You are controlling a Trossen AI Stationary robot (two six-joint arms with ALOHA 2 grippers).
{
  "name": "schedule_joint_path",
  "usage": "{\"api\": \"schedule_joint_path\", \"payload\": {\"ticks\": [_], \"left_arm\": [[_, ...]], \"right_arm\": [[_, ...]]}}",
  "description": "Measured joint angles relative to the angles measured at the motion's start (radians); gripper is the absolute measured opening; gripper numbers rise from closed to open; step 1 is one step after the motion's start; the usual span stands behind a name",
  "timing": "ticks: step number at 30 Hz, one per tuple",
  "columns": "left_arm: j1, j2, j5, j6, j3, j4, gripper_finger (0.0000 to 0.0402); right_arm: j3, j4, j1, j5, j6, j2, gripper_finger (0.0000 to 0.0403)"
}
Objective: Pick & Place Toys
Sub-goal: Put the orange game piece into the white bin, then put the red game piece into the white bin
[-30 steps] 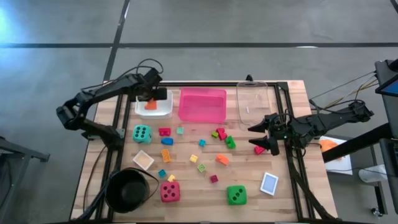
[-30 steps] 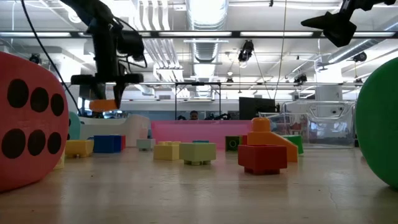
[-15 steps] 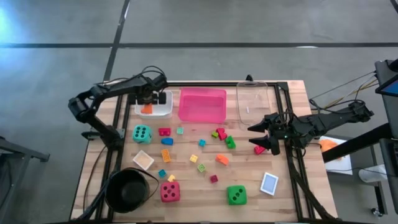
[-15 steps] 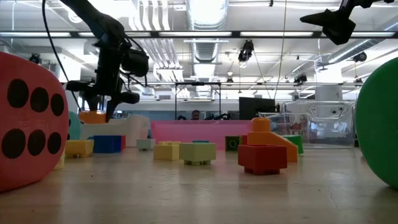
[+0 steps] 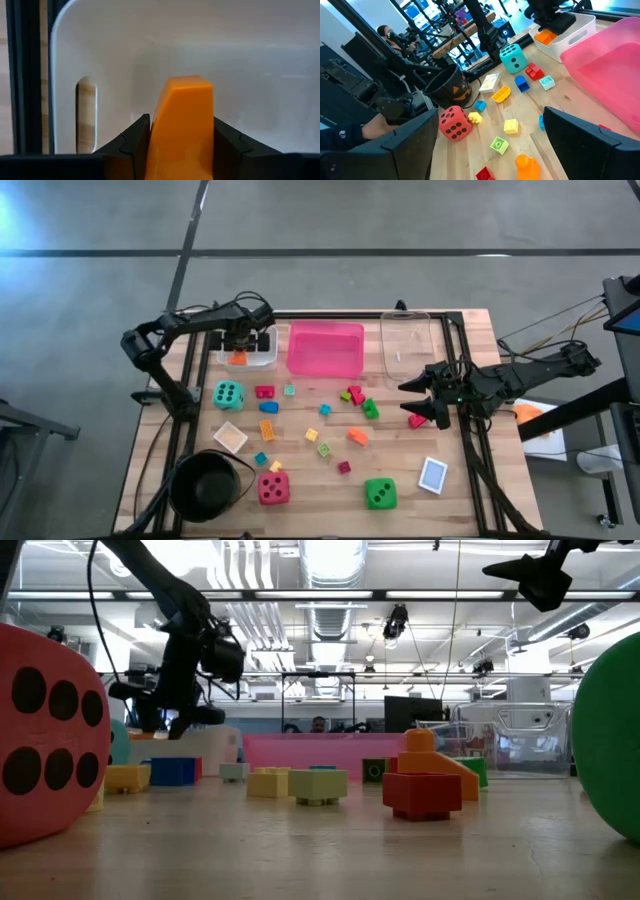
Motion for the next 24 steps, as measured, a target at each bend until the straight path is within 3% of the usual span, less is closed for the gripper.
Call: {"api": "schedule_joint_path", "payload": {"ticks": [11,19,24], "left_arm": [[0.000,0.022,0.022,0.011,0.000,-0.022,0.0149],[0.000,0.021,0.037,0.061,0.000,-0.026,0.0272],[0.000,0.016,0.037,0.061,0.001,-0.027,0.0305]], "right_arm": [[0.000,-0.001,0.000,-0.005,0.041,0.000,0.0348],[0.000,-0.002,0.000,-0.005,0.038,0.000,0.0348],[0.000,-0.002,0.000,-0.005,0.037,0.000,0.0348]]}}
